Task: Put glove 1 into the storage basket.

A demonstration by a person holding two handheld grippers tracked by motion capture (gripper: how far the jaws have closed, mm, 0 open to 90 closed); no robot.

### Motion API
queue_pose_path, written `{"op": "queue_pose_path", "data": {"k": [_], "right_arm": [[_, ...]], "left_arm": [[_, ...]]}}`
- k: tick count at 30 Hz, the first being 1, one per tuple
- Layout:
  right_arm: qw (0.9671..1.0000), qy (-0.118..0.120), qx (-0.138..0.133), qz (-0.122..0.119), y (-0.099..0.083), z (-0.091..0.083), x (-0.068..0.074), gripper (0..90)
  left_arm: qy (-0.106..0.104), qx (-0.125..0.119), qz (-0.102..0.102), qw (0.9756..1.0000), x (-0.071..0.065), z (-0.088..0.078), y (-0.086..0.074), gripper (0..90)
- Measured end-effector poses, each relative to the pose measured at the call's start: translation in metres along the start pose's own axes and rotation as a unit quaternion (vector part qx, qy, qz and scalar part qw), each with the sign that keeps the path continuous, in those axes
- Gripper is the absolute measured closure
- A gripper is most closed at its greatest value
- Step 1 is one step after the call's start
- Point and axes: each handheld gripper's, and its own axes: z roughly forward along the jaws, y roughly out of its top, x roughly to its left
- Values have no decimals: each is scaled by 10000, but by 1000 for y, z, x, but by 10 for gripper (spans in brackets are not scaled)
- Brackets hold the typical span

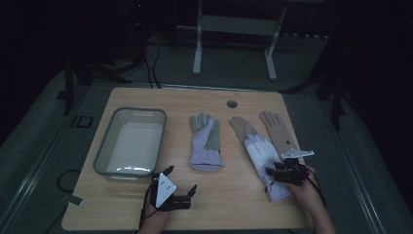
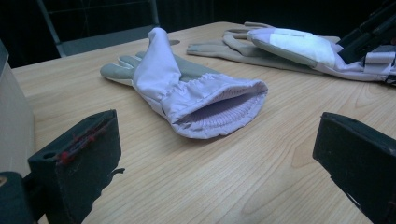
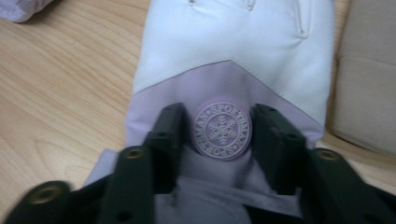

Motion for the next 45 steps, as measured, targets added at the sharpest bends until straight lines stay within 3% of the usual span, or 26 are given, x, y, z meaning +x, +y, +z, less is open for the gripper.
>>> {"op": "queue_pose_path", "data": {"k": [5,10,19,28,33,45], "right_arm": [[9999,-117,84,-38,2,-1,6,659],[9998,-167,15,72,2,-11,11,746],[9980,-264,-306,492,8,-43,16,759],[9957,-479,-603,505,34,-60,32,761],[9942,-491,-793,528,55,-60,45,760],[9928,41,-1032,602,114,-31,95,759]], "left_arm": [[9,-5,-1,10000,0,0,0,13],[13,-7,-5,10000,0,0,0,13],[13,-14,-12,10000,0,0,0,13],[20,-20,-14,10000,0,0,0,13],[16,-15,-9,10000,0,0,0,13],[4,-12,-44,10000,1,-1,0,13]]}}
